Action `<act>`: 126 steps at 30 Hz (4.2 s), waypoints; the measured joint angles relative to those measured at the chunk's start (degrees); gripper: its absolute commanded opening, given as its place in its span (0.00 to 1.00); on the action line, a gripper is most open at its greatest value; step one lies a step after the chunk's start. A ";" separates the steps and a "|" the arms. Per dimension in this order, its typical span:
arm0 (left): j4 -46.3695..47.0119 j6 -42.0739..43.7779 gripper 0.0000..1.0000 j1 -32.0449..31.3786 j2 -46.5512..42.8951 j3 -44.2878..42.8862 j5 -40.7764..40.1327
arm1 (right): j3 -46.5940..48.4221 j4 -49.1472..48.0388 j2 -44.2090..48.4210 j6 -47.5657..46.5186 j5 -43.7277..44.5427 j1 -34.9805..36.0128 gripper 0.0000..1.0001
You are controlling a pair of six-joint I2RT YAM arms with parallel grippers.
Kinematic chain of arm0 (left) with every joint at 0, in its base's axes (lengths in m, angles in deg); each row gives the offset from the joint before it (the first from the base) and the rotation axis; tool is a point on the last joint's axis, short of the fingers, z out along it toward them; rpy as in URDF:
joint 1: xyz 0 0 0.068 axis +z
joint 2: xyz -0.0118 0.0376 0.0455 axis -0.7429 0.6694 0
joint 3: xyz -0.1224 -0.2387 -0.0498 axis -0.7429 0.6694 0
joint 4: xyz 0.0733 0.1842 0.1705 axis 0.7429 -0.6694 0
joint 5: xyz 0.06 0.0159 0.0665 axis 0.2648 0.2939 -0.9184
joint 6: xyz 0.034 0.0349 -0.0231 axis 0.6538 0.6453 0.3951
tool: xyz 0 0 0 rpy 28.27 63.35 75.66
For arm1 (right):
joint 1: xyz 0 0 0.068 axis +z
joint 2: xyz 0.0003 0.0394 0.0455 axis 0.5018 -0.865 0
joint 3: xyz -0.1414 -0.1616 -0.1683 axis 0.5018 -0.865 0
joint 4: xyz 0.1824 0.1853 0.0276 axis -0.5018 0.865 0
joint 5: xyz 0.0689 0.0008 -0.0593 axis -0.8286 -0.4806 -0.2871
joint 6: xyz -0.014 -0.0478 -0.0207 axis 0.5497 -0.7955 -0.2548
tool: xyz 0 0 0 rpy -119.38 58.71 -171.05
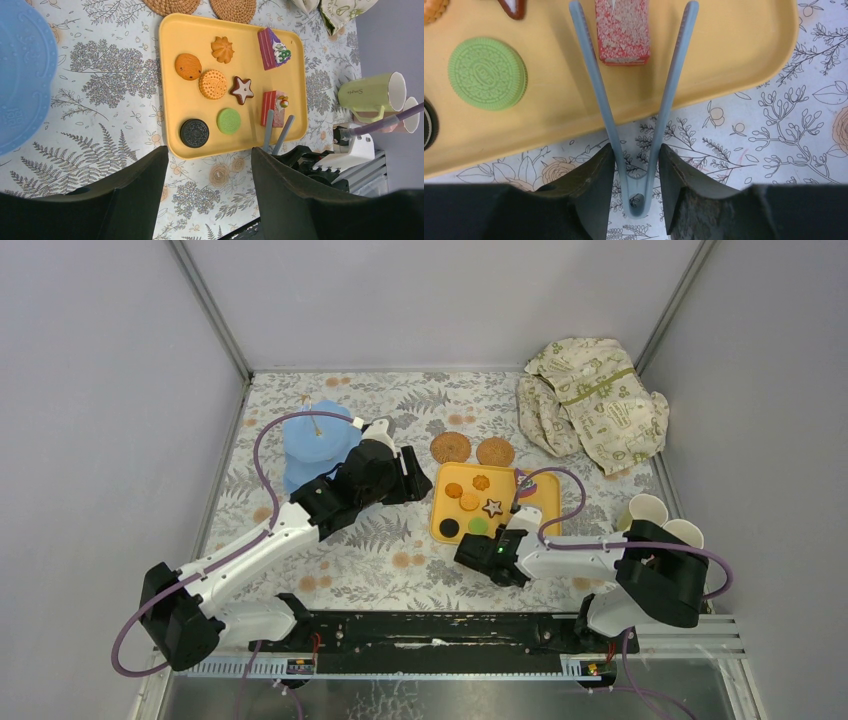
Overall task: Serve the afternoon tea
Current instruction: Pick up the desert from the tray, then place the desert on the desert table.
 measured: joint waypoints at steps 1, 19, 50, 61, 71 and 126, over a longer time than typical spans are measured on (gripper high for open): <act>0.00 0.00 0.69 0.00 0.00 0.00 0.00 | -0.07 -0.28 0.07 -0.33 -0.02 -0.33 0.41; 0.04 0.00 0.69 0.00 0.26 0.00 0.00 | 0.15 -0.79 5.27 -6.91 -2.49 -3.39 0.33; -0.07 0.26 0.71 4.24 -0.02 -2.95 -0.92 | 4.61 2.38 13.55 -18.88 -8.61 -4.63 0.05; -0.02 0.26 0.72 9.05 -4.57 -3.34 -3.32 | 15.32 3.37 9.46 -22.64 -7.41 1.68 0.06; -0.07 -0.48 0.77 11.65 -11.93 -3.34 -8.98 | 24.15 -3.41 -1.97 -30.88 -9.05 4.09 0.06; -1.86 3.85 0.89 18.01 -19.78 -15.28 -19.08 | 62.34 -18.14 -41.83 -48.02 -25.09 5.99 0.05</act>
